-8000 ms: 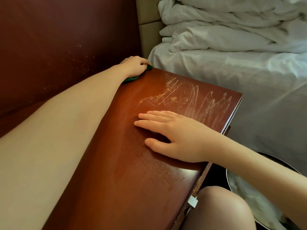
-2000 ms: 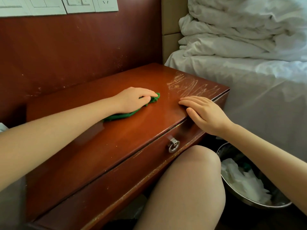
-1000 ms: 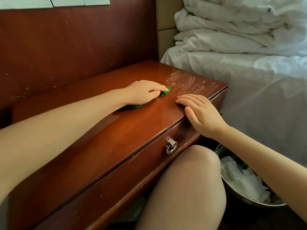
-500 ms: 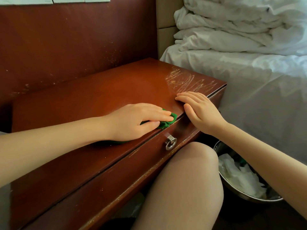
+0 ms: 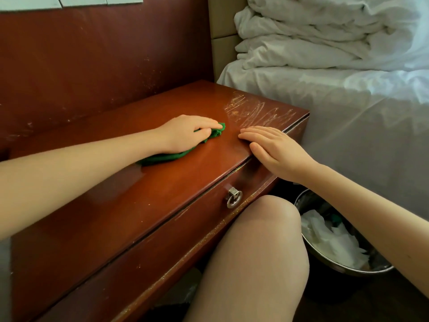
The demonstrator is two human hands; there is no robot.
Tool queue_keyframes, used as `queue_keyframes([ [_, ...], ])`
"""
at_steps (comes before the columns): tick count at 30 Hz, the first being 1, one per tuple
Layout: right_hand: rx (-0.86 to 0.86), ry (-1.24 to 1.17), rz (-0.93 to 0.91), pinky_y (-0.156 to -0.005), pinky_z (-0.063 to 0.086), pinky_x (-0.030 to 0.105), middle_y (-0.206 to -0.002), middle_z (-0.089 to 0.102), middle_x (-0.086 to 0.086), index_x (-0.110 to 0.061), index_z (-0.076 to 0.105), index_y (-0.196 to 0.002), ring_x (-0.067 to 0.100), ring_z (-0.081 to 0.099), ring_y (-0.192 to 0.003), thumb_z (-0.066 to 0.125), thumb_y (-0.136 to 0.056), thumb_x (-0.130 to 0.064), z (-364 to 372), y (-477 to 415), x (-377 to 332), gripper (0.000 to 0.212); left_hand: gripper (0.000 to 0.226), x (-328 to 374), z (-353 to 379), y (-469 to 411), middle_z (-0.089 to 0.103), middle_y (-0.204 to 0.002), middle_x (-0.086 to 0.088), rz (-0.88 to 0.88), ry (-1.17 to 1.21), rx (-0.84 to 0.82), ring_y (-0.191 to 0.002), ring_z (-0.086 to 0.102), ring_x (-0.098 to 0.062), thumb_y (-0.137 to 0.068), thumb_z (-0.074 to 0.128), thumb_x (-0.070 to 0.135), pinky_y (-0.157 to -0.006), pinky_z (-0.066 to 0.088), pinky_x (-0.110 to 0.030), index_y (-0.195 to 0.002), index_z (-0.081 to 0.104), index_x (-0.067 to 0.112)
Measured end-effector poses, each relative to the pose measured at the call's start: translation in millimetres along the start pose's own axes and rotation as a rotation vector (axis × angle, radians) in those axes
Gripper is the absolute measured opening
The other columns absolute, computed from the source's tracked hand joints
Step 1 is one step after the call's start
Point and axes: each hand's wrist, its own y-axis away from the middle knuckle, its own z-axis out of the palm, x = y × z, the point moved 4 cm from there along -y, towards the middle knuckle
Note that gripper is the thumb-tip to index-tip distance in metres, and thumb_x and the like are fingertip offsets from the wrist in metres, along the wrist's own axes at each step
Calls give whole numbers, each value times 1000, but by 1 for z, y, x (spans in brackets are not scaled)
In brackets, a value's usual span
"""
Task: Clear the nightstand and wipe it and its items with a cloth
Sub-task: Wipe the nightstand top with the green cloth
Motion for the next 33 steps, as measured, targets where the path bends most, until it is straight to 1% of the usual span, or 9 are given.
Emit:
queue_keyframes([
  [1,-7,-4,3,-110,20,24,-139,51,3,-14,50,-135,17,40,-132,14,-93,-44,0,0,0,63,37,-26,20,-17,46,-141,10,-19,-12,84,-132,39,-7,-100,38,25,-109,27,-25,-134,52,29],
  [2,-10,-4,7,-110,19,23,-139,50,2,-14,50,-135,16,40,-133,14,-93,-45,0,0,0,63,37,-38,20,-28,46,-142,8,-77,-77,66,-133,39,-11,-100,38,25,-110,27,-27,-134,51,29],
  [4,-1,-17,10,-109,18,20,-139,50,3,-14,49,-136,15,40,-132,16,-93,-44,-1,1,0,62,37,-50,27,-44,48,-141,6,-125,-69,53,-133,41,-15,-100,37,27,-110,29,-31,-134,52,31],
  [9,11,-42,16,-106,15,12,-137,52,4,-11,51,-134,15,40,-131,32,-97,-32,-6,5,-2,47,38,-61,22,-87,55,-133,-6,-312,-54,73,-122,49,-26,-99,35,28,-102,38,-37,-129,57,20],
  [13,-16,-15,-8,-108,19,19,-137,52,3,-13,52,-133,15,41,-131,23,-94,-41,-6,7,1,56,41,-57,21,-100,46,-143,-2,-291,-104,68,-132,40,-27,-101,31,26,-106,32,-38,-137,49,29],
  [18,-1,-28,-2,-108,22,22,-135,54,3,-12,54,-131,16,43,-129,24,-94,-39,-5,7,0,55,39,-52,23,-97,42,-146,4,-214,-84,40,-136,34,-24,-101,33,24,-111,27,-38,-137,46,34],
  [23,40,-107,47,-105,21,15,-132,56,2,-12,57,-128,13,45,-127,35,-95,-30,-7,5,-1,44,39,-43,24,-85,44,-144,8,-174,-70,19,-136,34,-20,-101,34,25,-110,25,-35,-136,47,37],
  [30,19,-211,81,-103,26,16,-134,53,0,-14,54,-131,10,44,-125,45,-98,-14,-12,3,-4,34,38,-10,27,-37,41,-144,15,-33,-28,0,-136,33,-9,-100,39,25,-109,24,-30,-135,48,37],
  [33,-24,-248,126,-89,31,5,-127,50,-10,-18,47,-135,-2,43,-110,45,-97,-15,-14,3,-4,38,38,2,26,-14,43,-143,15,27,11,-16,-135,34,-7,-100,42,22,-111,27,-30,-134,48,36],
])
